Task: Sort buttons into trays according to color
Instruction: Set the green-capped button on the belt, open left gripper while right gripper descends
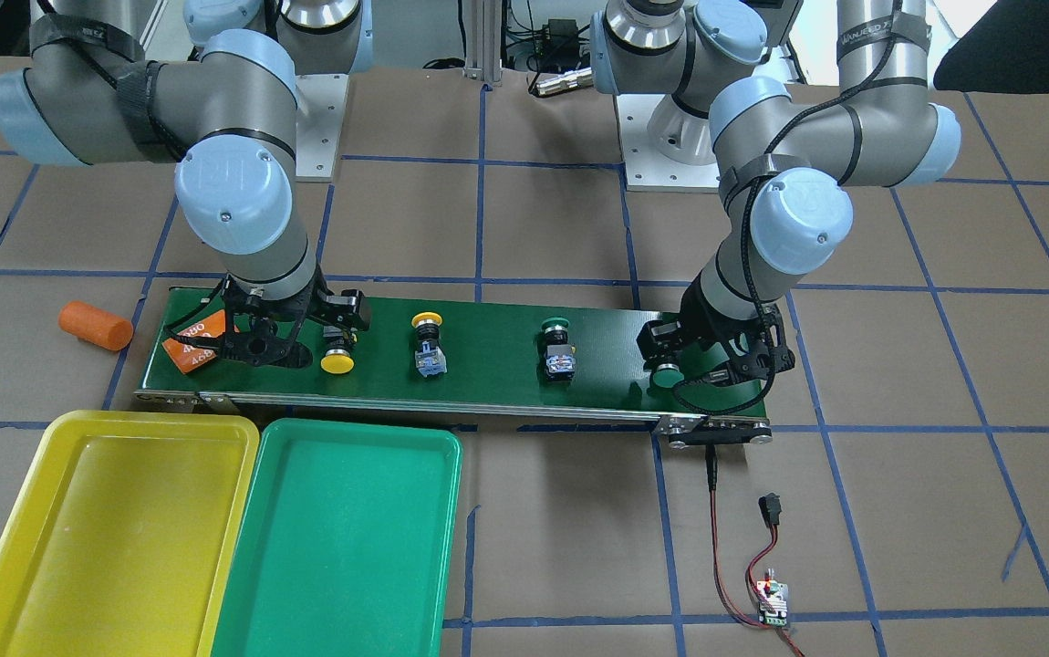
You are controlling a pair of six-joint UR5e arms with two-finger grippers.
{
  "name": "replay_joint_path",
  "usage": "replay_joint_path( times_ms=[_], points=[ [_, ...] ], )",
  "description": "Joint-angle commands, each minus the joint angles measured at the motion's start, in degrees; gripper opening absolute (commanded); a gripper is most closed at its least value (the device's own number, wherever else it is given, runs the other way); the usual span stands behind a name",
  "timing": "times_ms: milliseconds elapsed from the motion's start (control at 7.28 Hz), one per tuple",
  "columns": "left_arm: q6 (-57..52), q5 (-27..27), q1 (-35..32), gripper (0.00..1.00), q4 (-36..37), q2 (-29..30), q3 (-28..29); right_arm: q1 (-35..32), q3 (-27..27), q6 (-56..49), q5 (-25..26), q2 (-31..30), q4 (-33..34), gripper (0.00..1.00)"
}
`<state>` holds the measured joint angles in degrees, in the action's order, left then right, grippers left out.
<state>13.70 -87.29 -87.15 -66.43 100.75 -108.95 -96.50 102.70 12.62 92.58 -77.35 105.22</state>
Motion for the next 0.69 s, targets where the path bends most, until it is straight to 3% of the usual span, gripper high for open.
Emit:
replay_joint_path(
  times_ms=[0, 137, 412, 549],
  points=[
    [-0.3, -0.1, 0.0, 1.00, -9.6, -1.7, 10.8, 0.2, 0.7, -3.5, 0.0, 1.3, 3.0, 1.00],
    [-5.5, -0.1, -0.6, 1.00, -15.1, -2.8, 17.0, 0.6, 2.3, -5.5, -0.2, 1.4, 5.2, 1.00],
    [-9.3, -2.2, -1.2, 1.00, -21.5, -4.6, 23.4, 0.7, 5.5, -6.0, -0.3, 1.0, 6.9, 0.99],
    [-9.5, -2.3, -0.7, 1.00, -25.9, -2.1, 27.1, 0.8, 7.0, -6.1, 0.0, 0.9, 7.3, 0.96]
  ],
)
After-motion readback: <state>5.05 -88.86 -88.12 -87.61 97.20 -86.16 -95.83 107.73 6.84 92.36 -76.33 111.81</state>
